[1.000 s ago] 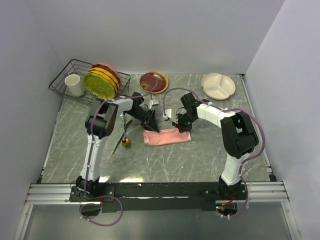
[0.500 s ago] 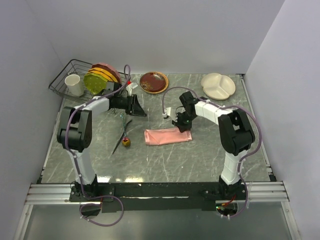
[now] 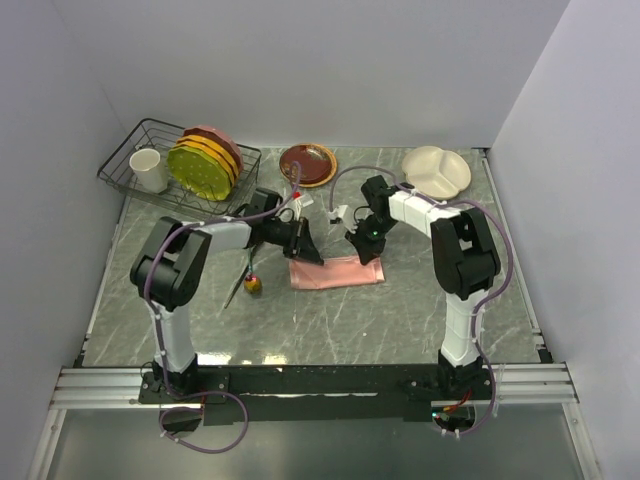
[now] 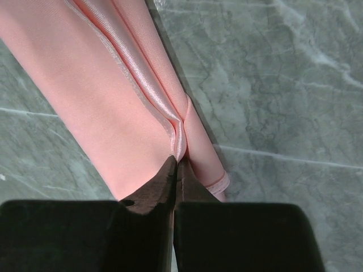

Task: Fold the napkin into a case and place the utensils inside
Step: Smooth out the smaller rectangle-folded napkin at the center of the board, then move the smaller rectangle-folded napkin to the center of the board, then stuff the top corner of the smaller-rectangle-folded napkin into the folded napkin.

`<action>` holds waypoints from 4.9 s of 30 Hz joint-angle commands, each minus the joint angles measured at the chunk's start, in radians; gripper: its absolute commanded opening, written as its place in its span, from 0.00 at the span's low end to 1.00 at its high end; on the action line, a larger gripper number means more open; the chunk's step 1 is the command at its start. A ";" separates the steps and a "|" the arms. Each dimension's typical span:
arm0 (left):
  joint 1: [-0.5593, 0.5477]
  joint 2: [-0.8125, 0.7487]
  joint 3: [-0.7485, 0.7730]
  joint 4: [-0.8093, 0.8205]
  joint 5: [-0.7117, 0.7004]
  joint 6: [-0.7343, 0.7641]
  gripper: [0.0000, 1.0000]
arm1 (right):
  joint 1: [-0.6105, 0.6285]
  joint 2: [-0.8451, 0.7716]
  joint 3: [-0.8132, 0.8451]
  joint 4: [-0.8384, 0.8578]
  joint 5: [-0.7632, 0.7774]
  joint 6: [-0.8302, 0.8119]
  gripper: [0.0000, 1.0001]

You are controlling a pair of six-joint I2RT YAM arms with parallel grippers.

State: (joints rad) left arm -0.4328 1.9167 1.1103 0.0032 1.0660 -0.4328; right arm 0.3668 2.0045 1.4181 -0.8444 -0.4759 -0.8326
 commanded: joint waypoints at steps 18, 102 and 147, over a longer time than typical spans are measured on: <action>0.054 0.321 0.194 -0.218 -0.049 0.111 0.05 | -0.181 -0.032 0.265 -0.211 -0.325 0.407 0.61; -0.026 0.430 0.396 -0.564 -0.006 0.416 0.18 | -0.163 0.083 -0.016 0.163 -0.354 0.851 0.27; -0.366 0.179 0.394 -0.224 -0.321 0.942 0.62 | -0.318 -0.102 -0.212 0.056 -0.397 0.831 0.57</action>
State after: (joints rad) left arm -0.7666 2.0609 1.4261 -0.1993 0.7258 0.4221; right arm 0.0635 1.8877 1.1984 -0.8078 -0.8368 -0.0296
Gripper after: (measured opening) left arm 0.617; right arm 0.570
